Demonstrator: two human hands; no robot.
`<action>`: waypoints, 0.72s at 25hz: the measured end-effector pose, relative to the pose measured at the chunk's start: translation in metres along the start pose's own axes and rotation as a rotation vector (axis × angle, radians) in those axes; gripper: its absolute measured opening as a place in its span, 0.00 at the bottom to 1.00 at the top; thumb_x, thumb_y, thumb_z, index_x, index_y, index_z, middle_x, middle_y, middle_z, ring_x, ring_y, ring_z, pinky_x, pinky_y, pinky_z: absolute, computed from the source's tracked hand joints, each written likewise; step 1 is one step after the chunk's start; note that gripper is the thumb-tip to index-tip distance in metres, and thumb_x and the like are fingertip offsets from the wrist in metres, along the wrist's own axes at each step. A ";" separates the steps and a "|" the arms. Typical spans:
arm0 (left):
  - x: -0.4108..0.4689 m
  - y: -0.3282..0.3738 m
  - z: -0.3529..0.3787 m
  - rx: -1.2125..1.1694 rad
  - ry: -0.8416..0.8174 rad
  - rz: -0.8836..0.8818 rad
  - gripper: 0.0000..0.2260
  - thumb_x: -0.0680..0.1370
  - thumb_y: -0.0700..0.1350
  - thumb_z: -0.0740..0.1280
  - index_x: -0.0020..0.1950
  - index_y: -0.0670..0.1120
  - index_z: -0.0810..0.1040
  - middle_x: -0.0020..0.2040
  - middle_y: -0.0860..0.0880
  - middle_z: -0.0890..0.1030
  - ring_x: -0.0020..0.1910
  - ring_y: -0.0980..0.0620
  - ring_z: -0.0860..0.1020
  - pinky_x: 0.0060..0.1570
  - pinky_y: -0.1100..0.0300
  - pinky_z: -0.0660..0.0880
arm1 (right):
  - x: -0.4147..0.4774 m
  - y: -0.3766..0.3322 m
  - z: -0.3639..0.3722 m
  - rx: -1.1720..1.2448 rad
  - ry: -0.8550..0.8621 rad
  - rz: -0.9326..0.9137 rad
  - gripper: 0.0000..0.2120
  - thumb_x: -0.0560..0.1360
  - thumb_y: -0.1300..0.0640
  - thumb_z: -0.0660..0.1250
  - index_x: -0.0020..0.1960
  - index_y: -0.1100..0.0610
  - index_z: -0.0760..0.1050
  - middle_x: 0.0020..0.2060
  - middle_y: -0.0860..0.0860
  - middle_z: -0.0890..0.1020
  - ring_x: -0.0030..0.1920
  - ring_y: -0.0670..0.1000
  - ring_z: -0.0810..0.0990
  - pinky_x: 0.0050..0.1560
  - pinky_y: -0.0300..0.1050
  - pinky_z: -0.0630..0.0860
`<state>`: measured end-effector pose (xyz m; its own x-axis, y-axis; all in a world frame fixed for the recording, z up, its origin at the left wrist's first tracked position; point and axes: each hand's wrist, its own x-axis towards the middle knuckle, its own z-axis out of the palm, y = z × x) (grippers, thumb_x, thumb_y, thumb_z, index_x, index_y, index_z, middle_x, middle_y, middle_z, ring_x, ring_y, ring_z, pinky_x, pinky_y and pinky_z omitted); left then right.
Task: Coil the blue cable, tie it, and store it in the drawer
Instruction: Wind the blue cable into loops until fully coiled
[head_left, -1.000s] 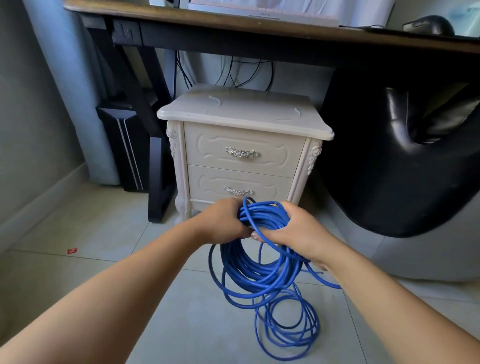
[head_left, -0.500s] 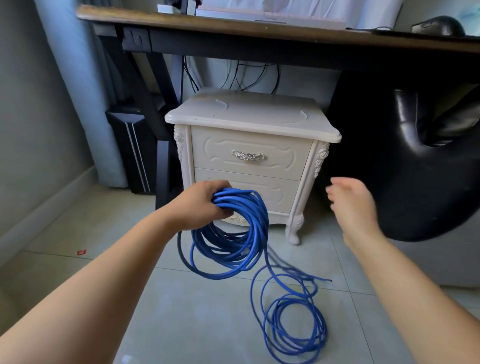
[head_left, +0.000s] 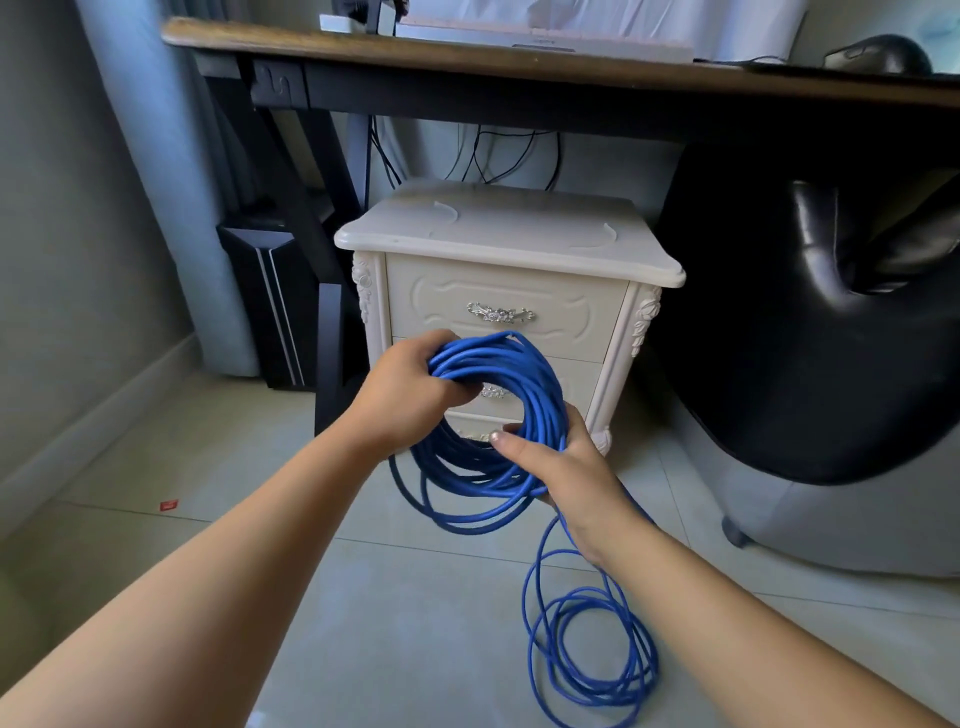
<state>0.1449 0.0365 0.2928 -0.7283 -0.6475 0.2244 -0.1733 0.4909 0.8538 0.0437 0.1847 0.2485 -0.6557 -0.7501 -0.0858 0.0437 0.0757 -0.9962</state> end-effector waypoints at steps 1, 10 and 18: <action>0.000 0.001 0.003 -0.050 0.038 -0.024 0.05 0.73 0.39 0.73 0.45 0.47 0.79 0.34 0.50 0.78 0.32 0.56 0.73 0.35 0.64 0.70 | 0.000 0.001 0.003 0.089 0.035 0.007 0.26 0.61 0.50 0.77 0.56 0.50 0.74 0.52 0.54 0.83 0.54 0.56 0.83 0.62 0.61 0.75; -0.011 0.015 0.037 -0.679 0.198 -0.369 0.06 0.74 0.40 0.71 0.49 0.48 0.78 0.35 0.50 0.73 0.37 0.50 0.72 0.48 0.47 0.76 | 0.007 -0.013 0.005 0.390 0.213 0.005 0.13 0.71 0.64 0.72 0.54 0.55 0.76 0.42 0.54 0.84 0.44 0.53 0.85 0.49 0.49 0.82; -0.009 0.025 0.022 -0.534 -0.137 -0.214 0.31 0.68 0.45 0.78 0.68 0.53 0.71 0.54 0.51 0.81 0.49 0.56 0.82 0.52 0.63 0.77 | 0.020 -0.029 -0.024 -0.050 0.366 -0.206 0.12 0.68 0.65 0.68 0.46 0.50 0.75 0.35 0.47 0.77 0.37 0.50 0.75 0.40 0.46 0.73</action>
<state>0.1331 0.0675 0.3019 -0.7991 -0.6011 -0.0116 0.0058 -0.0269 0.9996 0.0115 0.1832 0.2765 -0.8717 -0.4708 0.1359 -0.1470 -0.0132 -0.9890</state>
